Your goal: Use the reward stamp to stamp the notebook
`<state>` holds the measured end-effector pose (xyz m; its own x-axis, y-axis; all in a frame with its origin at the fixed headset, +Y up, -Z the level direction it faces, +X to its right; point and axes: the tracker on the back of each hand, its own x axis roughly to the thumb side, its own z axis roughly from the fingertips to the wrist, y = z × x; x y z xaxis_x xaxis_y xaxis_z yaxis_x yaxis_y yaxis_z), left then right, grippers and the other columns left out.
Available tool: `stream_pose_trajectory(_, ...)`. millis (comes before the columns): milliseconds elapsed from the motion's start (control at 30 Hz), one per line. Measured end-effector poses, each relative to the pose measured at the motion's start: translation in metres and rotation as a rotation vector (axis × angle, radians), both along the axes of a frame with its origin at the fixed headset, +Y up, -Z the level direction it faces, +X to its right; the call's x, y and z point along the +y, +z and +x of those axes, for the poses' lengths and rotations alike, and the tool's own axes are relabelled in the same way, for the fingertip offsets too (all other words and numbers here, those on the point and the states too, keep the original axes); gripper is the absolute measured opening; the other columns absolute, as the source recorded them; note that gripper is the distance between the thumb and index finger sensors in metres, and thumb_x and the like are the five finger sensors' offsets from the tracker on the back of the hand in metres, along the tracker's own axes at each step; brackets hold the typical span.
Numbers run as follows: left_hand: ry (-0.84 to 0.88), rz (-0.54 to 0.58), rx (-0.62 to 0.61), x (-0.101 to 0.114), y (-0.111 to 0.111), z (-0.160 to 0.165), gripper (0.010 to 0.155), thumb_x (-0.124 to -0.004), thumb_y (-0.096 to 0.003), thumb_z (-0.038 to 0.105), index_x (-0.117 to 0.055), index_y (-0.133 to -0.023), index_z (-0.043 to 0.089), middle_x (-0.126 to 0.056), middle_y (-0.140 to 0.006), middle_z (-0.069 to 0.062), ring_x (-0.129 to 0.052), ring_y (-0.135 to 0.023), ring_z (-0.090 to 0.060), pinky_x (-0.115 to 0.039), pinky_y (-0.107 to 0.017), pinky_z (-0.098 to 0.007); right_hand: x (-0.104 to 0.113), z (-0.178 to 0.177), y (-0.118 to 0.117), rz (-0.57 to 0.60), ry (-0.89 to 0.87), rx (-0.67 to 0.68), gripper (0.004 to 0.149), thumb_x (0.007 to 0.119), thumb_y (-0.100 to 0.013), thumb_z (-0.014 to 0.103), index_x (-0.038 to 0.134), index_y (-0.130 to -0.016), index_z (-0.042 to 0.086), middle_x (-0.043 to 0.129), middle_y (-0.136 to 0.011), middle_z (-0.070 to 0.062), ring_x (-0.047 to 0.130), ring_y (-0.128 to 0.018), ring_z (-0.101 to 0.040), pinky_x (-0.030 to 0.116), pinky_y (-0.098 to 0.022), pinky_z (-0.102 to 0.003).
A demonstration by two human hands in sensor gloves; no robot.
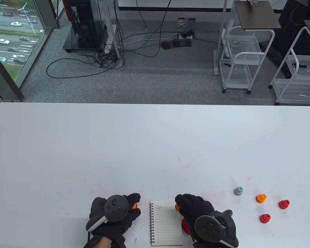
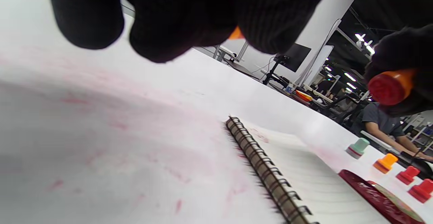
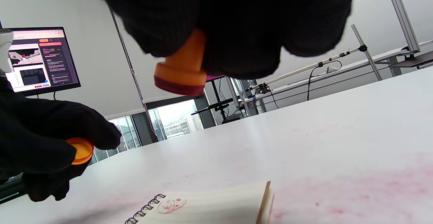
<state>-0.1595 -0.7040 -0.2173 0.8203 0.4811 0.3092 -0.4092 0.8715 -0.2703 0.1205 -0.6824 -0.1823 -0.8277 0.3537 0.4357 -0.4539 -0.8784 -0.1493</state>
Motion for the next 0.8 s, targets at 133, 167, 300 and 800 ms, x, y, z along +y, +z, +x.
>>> stream_pose_trajectory(133, 0.037, -0.001, -0.027, 0.001, 0.000, 0.004, 0.073, -0.084, -0.0469, 0.037, -0.060, -0.108, 0.006, -0.090, -0.073, -0.006, -0.094, -0.047, -0.013, -0.086, -0.052, -0.049, 0.000, -0.001, 0.000, -0.003, -0.004, 0.002, 0.043, 0.083, -0.042, 0.027, 0.082, -0.085, 0.023, 0.091, -0.084, -0.008, 0.098, -0.059, -0.026, 0.086, -0.049, -0.048)
stream_pose_trajectory(167, 0.047, -0.005, -0.034, 0.001, 0.001, 0.005, 0.074, -0.085, -0.0459, 0.036, -0.061, -0.107, 0.004, -0.091, -0.073, -0.007, -0.095, -0.048, -0.014, -0.086, -0.053, -0.050, 0.000, -0.001, 0.000, -0.004, -0.009, 0.003, 0.043, 0.083, -0.042, 0.027, 0.082, -0.085, 0.023, 0.091, -0.084, -0.008, 0.098, -0.059, -0.025, 0.086, -0.049, -0.048)
stream_pose_trajectory(300, 0.049, -0.003, -0.083, 0.000, 0.002, 0.011, 0.063, -0.088, -0.0431, 0.033, -0.074, -0.097, 0.005, -0.093, -0.072, -0.005, -0.098, -0.048, -0.014, -0.088, -0.053, -0.051, -0.001, -0.003, 0.000, -0.007, -0.065, 0.024, 0.049, 0.083, -0.041, 0.025, 0.077, -0.090, 0.020, 0.090, -0.085, -0.008, 0.097, -0.059, -0.025, 0.086, -0.049, -0.047)
stream_pose_trajectory(800, 0.065, -0.034, -0.107, -0.010, -0.001, 0.015, 0.046, -0.083, -0.0482, 0.042, -0.087, -0.087, 0.017, -0.097, -0.065, 0.000, -0.098, -0.046, -0.016, -0.085, -0.055, -0.051, -0.004, -0.012, 0.001, -0.058, -0.134, 0.084, 0.046, 0.083, -0.042, 0.027, 0.079, -0.087, 0.021, 0.090, -0.084, -0.009, 0.098, -0.058, -0.025, 0.088, -0.046, -0.044)
